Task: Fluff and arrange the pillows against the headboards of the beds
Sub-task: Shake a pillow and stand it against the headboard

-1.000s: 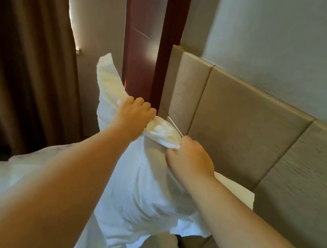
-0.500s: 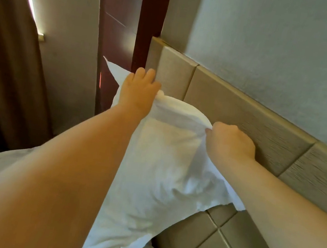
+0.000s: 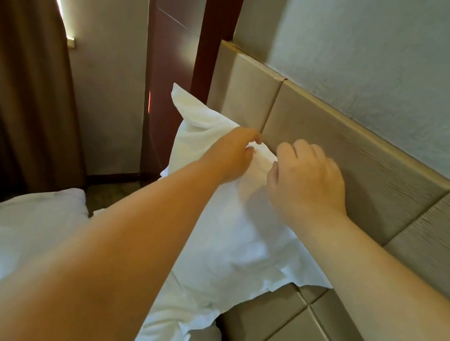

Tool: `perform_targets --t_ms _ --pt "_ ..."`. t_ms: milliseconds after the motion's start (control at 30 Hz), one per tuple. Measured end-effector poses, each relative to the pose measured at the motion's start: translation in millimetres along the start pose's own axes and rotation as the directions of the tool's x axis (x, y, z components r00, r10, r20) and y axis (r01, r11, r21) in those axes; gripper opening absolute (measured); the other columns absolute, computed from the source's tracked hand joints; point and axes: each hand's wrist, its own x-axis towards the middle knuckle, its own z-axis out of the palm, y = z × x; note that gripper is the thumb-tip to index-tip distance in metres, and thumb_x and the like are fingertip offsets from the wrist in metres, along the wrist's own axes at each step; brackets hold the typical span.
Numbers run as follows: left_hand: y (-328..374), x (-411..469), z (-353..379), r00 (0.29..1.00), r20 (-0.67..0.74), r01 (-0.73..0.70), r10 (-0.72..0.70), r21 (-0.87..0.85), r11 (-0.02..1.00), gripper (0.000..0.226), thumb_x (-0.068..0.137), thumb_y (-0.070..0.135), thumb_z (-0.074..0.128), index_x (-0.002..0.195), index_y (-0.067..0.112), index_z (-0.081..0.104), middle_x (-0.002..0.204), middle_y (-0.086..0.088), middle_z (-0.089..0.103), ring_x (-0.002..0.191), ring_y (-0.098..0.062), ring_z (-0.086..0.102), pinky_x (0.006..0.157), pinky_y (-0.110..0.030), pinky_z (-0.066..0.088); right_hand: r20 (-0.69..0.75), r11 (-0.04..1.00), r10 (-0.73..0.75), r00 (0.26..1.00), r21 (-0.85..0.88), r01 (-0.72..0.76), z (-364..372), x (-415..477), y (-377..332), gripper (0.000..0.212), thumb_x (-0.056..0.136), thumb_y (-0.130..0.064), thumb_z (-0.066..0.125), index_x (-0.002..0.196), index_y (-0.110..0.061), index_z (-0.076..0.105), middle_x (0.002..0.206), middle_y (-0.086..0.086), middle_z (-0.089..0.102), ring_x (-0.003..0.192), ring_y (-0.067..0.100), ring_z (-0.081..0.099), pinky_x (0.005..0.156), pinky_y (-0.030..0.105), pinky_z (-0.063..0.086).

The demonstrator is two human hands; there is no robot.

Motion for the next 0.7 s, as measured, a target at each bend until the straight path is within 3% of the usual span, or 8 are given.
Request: perform_targets --t_ms 67,167,300,367,433,500,633,700 --pt "-23 -16 -9 0.993 -0.092 0.072 -0.068 0.044 0.996 0.024 0.097 0.009 0.045 0.116 0.017 0.057 0.116 -0.005 0.060 0.103 -0.022 0.058 0.089 -0.029 0.048 -0.035 0.995 -0.071 0.997 0.074 0.073 4 -9 -24 0.013 0.068 -0.010 0.071 0.069 -0.007 0.058 0.066 0.012 0.057 0.058 0.031 0.052 0.054 0.029 0.027" --pt "-71 -57 -18 0.964 -0.073 0.260 -0.254 0.092 0.961 0.022 0.095 0.009 0.046 0.111 0.022 0.054 0.106 0.000 0.056 0.089 -0.019 0.058 0.085 -0.036 0.054 0.009 0.970 -0.122 0.992 0.211 0.118 24 -35 -67 0.018 0.067 -0.006 0.073 0.063 -0.009 0.055 0.061 0.009 0.054 0.054 0.023 0.040 0.051 0.028 0.025" --pt "-153 -128 -16 0.877 0.040 0.436 -0.480 0.354 0.827 0.024 0.093 0.012 0.048 0.116 0.017 0.054 0.120 -0.008 0.052 0.100 -0.027 0.056 0.090 -0.041 0.051 0.271 0.947 -0.182 0.945 0.308 0.094 86 -91 -117 0.015 0.066 -0.009 0.071 0.066 -0.009 0.056 0.064 0.009 0.056 0.058 0.031 0.054 0.050 0.030 0.029" --pt "-197 -167 -5 0.777 0.075 0.522 -0.624 0.477 0.707 0.026 0.095 0.015 0.047 0.118 0.011 0.057 0.128 -0.011 0.049 0.112 -0.030 0.053 0.097 -0.040 0.048 0.446 0.950 -0.193 0.874 0.308 0.052 117 -123 -137 0.007 0.080 -0.017 0.061 0.082 -0.010 0.060 0.082 0.010 0.061 0.077 0.033 0.060 0.059 0.034 0.039" --pt "-238 -204 11 0.655 0.076 0.628 -0.752 0.499 0.597 0.028 0.093 0.014 0.046 0.116 0.006 0.060 0.125 -0.016 0.054 0.111 -0.032 0.056 0.094 -0.039 0.049 0.622 0.954 -0.200 0.757 0.299 0.006 151 -153 -151 0.020 0.091 -0.026 0.049 0.102 -0.013 0.058 0.103 0.007 0.060 0.098 0.030 0.057 0.073 0.035 0.042" --pt "-280 -241 36 0.540 0.085 0.712 -0.838 0.485 0.508 0.031 0.092 0.013 0.044 0.117 0.003 0.060 0.123 -0.018 0.057 0.110 -0.034 0.057 0.091 -0.036 0.049 0.761 0.959 -0.175 0.624 0.275 -0.067 188 -188 -164 0.028 0.094 -0.033 0.044 0.110 -0.014 0.056 0.111 0.006 0.057 0.104 0.028 0.054 0.075 0.034 0.039" --pt "-330 -290 90 0.383 0.131 0.838 -0.914 0.368 0.404 0.034 0.096 0.022 0.047 0.116 0.001 0.062 0.122 -0.018 0.061 0.111 -0.034 0.059 0.091 -0.033 0.048 0.900 0.962 -0.101 0.424 0.197 -0.190 240 -251 -178 0.045 0.089 -0.050 0.048 0.117 -0.016 0.052 0.121 0.005 0.055 0.112 0.027 0.052 0.083 0.036 0.042" --pt "-349 -308 118 0.304 0.167 0.916 -0.938 0.218 0.336 0.042 0.098 0.031 0.045 0.116 -0.002 0.062 0.119 -0.020 0.063 0.111 -0.036 0.060 0.096 -0.037 0.050 0.919 0.952 -0.076 0.387 0.182 -0.245 262 -274 -191 0.065 0.080 -0.062 0.057 0.122 -0.013 0.048 0.125 0.006 0.055 0.117 0.027 0.051 0.089 0.037 0.044"
